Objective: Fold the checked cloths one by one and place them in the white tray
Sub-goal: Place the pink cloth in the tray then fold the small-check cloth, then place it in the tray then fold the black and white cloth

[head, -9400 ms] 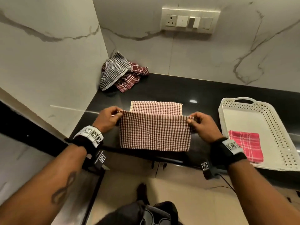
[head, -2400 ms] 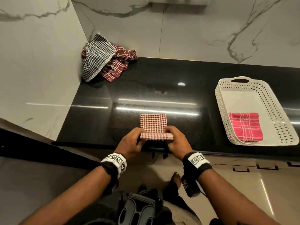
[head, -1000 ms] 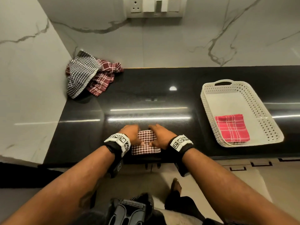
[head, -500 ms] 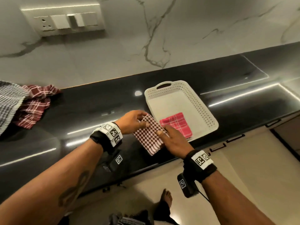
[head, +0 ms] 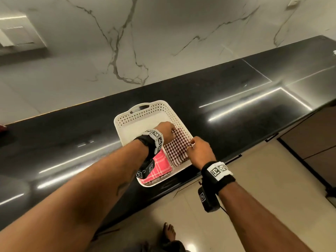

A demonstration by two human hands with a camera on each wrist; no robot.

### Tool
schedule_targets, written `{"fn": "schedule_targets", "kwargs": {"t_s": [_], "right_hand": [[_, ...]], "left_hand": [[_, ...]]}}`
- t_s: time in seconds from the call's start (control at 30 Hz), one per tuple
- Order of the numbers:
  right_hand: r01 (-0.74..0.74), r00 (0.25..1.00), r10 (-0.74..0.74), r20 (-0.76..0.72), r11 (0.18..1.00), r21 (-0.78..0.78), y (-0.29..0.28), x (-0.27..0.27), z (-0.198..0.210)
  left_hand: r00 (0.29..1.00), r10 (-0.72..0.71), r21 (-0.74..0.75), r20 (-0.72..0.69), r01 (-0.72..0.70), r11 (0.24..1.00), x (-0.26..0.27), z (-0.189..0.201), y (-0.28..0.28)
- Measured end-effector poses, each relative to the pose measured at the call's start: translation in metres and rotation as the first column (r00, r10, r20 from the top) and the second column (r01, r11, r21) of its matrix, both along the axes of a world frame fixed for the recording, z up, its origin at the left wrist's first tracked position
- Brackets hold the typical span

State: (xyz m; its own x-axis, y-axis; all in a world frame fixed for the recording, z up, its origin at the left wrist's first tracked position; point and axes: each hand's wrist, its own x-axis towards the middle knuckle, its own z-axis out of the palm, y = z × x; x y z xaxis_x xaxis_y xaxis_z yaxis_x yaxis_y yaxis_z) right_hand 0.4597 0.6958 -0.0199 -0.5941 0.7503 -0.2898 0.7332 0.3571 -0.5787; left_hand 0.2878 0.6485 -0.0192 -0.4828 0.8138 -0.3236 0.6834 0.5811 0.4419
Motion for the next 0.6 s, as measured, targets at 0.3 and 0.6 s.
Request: {"fn": "schedule_targets", "kwargs": {"t_s": [0.3, 0.6], "right_hand": [[-0.437, 0.838, 0.27, 0.474, 0.851, 0.29, 0.0, -0.018, -0.006], [-0.486, 0.844, 0.317, 0.434, 0.794, 0.365, -0.016, -0.058, 0.023]], "left_hand": [[0.999, -0.047, -0.135, 0.022, 0.05, 0.99, 0.002, -0.032, 0.008], [0.992, 0.034, 0.154, 0.122, -0.053, 0.987, -0.041, -0.01, -0.028]]}}
